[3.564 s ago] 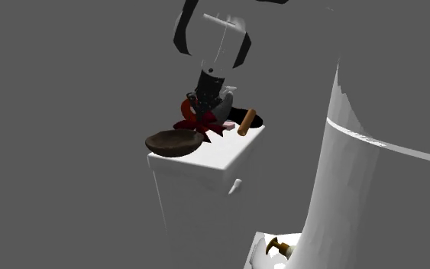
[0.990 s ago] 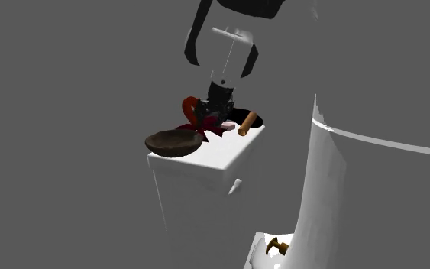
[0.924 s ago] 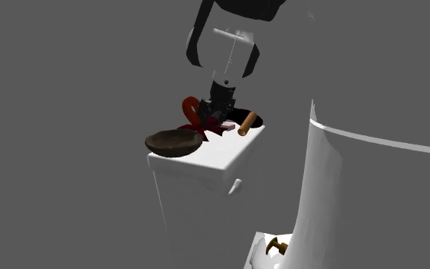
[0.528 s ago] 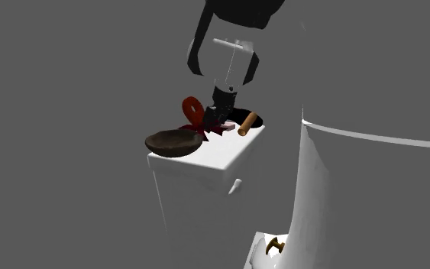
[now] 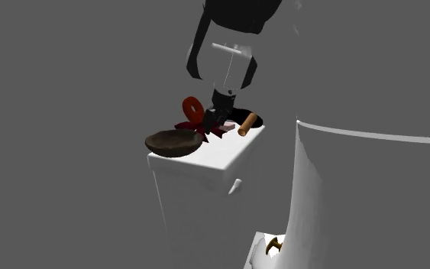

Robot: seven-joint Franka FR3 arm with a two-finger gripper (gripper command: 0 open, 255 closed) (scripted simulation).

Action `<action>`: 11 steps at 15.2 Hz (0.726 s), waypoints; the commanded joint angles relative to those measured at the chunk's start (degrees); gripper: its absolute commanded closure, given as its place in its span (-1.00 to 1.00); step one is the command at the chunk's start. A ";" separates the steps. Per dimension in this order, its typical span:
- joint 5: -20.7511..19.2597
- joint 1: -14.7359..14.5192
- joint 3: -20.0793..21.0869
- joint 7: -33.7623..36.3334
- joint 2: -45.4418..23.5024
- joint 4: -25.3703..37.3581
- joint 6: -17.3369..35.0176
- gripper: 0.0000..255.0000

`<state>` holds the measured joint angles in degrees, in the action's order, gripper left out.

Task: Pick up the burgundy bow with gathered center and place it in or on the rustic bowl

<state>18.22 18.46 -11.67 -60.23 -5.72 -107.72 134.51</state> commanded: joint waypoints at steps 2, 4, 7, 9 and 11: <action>-0.09 -0.06 0.04 0.09 -0.42 -0.40 -0.02 -1.00; -0.10 -0.04 0.02 0.05 -0.25 -0.56 -0.04 1.00; 0.31 0.12 -0.03 -0.53 -0.76 -0.66 0.45 1.00; 0.29 0.02 0.04 -0.45 -0.69 -1.03 0.79 1.00; 0.26 0.00 0.04 -0.45 -0.48 -1.38 0.95 1.00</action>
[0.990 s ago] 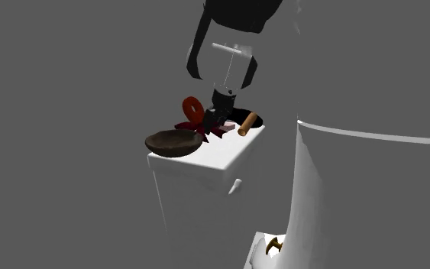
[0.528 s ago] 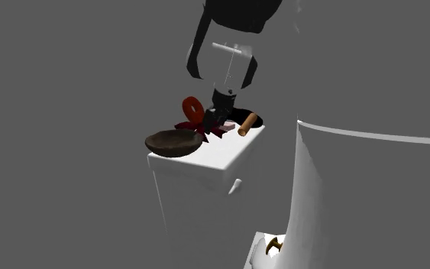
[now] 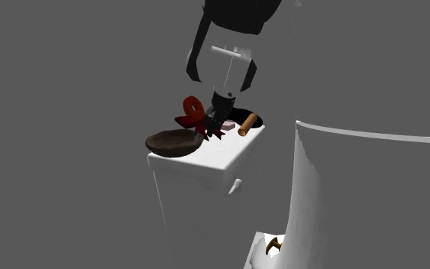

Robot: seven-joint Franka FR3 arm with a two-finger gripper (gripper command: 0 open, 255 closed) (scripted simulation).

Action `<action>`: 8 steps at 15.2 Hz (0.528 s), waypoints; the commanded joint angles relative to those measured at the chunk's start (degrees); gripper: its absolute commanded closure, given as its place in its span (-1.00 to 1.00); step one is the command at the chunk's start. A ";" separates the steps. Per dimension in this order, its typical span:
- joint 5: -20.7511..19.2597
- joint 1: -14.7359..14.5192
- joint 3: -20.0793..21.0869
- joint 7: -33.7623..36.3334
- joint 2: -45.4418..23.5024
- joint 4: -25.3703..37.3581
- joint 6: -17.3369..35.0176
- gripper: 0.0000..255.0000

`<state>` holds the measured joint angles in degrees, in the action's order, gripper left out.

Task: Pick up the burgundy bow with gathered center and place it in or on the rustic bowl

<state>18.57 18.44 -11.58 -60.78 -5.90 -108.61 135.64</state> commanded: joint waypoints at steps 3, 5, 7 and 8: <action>-0.90 -0.04 -0.12 1.19 0.15 1.54 -2.52 1.00; -1.34 -0.04 -0.20 1.70 0.49 2.64 -3.90 1.00; -1.74 -0.04 -0.26 2.19 0.78 3.80 -5.30 1.00; -1.93 -0.03 -0.29 2.43 0.91 4.41 -6.00 1.00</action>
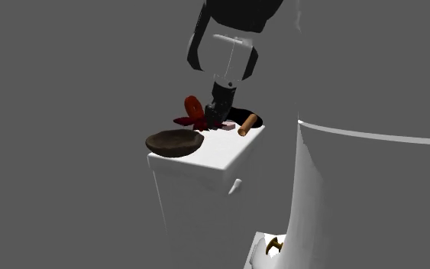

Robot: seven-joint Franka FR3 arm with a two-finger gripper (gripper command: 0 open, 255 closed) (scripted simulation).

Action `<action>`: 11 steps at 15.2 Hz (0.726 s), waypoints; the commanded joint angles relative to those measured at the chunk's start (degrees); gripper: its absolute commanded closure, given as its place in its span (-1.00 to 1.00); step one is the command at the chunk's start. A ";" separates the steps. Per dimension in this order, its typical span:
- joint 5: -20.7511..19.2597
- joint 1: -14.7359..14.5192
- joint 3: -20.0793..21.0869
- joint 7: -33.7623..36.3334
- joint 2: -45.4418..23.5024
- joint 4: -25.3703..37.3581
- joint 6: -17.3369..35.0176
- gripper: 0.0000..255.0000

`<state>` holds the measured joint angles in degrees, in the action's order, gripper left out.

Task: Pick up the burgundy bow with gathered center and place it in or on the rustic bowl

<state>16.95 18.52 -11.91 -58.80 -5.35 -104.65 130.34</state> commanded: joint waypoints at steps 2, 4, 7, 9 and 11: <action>-0.66 -0.09 -0.03 0.91 0.58 1.70 -2.12 1.00; -0.97 -0.07 -0.09 1.35 0.75 3.01 -3.56 1.00; -1.39 -0.04 -0.17 1.96 0.91 5.08 -5.74 1.00; -1.63 0.00 -0.22 2.35 0.95 6.55 -7.21 1.00; -1.85 0.04 -0.26 2.73 0.94 8.08 -8.70 1.00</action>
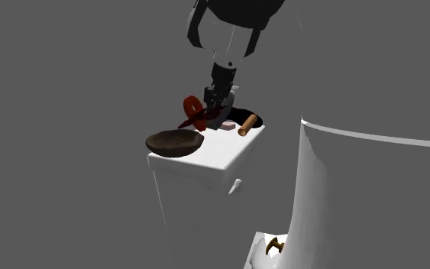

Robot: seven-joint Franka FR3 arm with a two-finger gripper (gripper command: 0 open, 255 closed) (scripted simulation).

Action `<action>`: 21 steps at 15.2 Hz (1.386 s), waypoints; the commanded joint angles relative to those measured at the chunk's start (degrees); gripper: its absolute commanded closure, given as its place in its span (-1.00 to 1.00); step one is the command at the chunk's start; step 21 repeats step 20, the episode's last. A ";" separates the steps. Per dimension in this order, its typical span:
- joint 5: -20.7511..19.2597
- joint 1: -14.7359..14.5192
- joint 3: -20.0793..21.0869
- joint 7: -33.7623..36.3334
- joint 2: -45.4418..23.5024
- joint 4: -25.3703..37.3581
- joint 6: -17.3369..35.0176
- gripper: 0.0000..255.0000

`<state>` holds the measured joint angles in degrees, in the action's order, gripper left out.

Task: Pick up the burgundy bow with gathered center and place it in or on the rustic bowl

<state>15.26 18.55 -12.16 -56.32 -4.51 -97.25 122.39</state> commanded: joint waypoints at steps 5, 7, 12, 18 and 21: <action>-0.56 0.13 -0.14 1.12 -0.17 4.82 -4.57 1.00; -2.15 -1.09 0.67 3.07 4.12 -0.72 -2.77 1.00; -5.62 -3.17 3.54 8.55 13.92 -12.61 0.47 1.00; -8.27 -4.53 8.09 15.43 24.26 -23.91 2.37 1.00; -8.13 -4.52 8.12 15.20 24.25 -25.44 3.90 1.00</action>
